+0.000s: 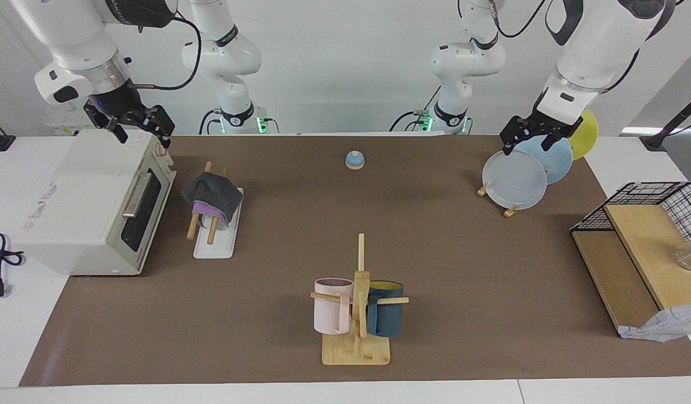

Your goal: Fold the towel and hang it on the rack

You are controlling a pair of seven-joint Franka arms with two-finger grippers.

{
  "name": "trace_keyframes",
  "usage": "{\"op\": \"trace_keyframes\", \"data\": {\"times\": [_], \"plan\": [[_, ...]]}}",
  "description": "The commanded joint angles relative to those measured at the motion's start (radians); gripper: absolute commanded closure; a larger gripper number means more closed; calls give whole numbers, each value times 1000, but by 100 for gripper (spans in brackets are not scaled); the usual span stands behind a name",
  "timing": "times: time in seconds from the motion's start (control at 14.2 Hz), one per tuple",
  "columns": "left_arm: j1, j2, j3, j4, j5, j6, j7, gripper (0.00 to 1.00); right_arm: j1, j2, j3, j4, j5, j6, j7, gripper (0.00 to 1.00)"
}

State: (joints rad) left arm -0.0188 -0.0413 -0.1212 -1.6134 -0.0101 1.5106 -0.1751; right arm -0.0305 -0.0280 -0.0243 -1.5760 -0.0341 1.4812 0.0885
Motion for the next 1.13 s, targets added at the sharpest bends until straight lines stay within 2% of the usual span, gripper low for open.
{"op": "trace_keyframes", "data": {"times": [0.0,0.21,1.06], "plan": [[6,-32,6,-19,-16,6,23,0,-32,49,41,68,-14,-33,-30,0],[16,-32,6,-19,-28,13,25,0,-28,69,38,70,-17,-33,-30,0],[19,-34,3,-17,-25,5,16,0,-16,59,33,70,-18,-41,-30,0]]}}
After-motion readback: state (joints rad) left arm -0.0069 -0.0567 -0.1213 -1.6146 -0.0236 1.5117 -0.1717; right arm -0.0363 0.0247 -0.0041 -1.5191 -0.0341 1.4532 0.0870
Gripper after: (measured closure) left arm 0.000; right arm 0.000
